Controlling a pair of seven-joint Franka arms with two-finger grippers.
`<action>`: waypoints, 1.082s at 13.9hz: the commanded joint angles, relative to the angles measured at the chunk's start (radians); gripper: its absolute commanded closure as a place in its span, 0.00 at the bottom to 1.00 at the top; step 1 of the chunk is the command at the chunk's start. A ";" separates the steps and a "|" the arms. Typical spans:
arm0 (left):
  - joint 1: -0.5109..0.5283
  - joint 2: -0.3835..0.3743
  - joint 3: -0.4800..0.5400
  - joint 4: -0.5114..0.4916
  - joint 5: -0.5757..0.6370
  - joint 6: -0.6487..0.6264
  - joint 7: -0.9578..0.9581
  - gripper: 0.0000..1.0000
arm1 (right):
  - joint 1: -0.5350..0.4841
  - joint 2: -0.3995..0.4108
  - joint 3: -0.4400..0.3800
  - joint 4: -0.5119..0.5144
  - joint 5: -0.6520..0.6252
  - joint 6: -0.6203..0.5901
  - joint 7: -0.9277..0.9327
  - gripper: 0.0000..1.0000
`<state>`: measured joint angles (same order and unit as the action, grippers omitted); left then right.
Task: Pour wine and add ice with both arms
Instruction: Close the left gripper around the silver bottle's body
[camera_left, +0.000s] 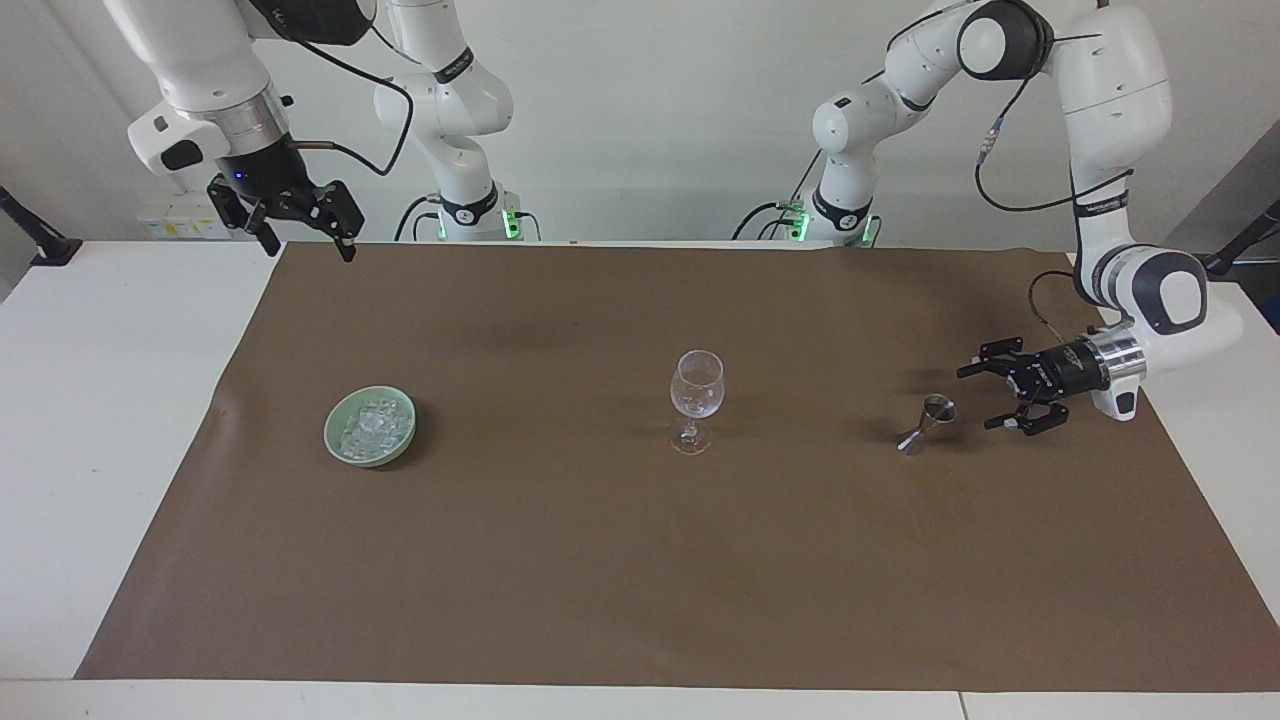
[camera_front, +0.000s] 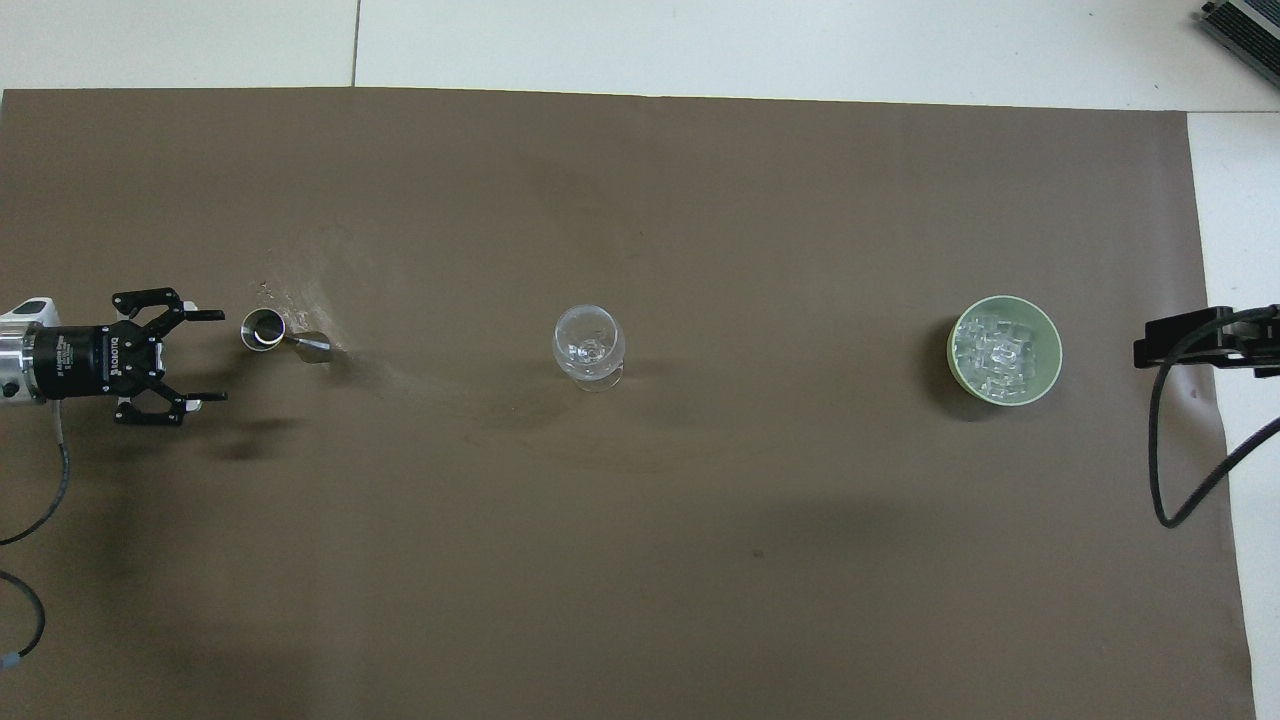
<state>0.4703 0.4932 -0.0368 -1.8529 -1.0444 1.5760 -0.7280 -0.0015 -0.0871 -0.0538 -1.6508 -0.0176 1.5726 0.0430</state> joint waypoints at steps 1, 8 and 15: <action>0.030 0.051 -0.009 0.031 -0.034 -0.040 -0.017 0.00 | -0.006 -0.017 0.003 -0.012 0.013 -0.009 -0.018 0.00; 0.014 0.160 -0.025 0.024 -0.173 -0.007 -0.004 0.00 | -0.006 -0.017 0.003 -0.012 0.013 -0.009 -0.018 0.00; 0.011 0.168 -0.064 0.024 -0.190 0.016 0.117 0.00 | -0.006 -0.017 0.003 -0.012 0.013 -0.009 -0.019 0.00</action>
<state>0.4807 0.6344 -0.0897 -1.8428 -1.2118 1.5804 -0.6629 -0.0015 -0.0871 -0.0538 -1.6508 -0.0176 1.5726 0.0430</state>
